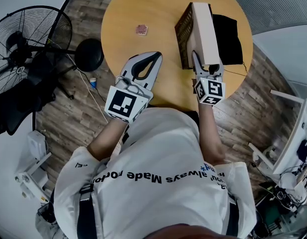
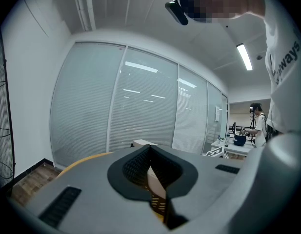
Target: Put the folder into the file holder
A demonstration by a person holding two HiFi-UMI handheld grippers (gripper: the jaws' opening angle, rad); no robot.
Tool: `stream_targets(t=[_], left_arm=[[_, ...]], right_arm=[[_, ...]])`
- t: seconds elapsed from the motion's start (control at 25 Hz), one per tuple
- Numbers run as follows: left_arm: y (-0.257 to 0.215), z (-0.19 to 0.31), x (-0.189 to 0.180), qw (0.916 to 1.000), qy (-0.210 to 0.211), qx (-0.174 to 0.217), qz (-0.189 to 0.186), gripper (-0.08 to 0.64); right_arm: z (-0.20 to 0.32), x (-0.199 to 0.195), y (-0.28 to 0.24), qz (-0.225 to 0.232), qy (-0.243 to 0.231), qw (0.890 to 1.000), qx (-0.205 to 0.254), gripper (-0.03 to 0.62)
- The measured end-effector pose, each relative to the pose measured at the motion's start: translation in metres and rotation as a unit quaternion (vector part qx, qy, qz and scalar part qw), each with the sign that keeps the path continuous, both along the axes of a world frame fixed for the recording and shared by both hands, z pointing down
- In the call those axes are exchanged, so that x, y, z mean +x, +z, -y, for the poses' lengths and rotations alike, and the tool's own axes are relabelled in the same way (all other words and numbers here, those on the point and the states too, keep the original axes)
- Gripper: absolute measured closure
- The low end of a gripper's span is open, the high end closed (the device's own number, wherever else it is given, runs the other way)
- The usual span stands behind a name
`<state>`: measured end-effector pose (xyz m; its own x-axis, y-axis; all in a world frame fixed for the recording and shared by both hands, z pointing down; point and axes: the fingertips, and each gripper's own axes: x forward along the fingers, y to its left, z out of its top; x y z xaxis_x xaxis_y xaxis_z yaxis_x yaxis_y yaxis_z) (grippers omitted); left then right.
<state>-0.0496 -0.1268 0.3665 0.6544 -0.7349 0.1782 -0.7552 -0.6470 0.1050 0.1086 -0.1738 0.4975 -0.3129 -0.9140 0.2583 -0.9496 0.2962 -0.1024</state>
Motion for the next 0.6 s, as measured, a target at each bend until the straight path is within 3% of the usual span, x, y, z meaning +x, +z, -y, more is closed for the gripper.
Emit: stream_targets(t=[0.6], left_arm=[[0.0042, -0.0019, 0.0067, 1.0, 0.004, -0.002, -0.002, 0.536]], right_arm=[[-0.003, 0.0005, 0.0082, 0.003, -0.01, 1.0, -0.016, 0.268]])
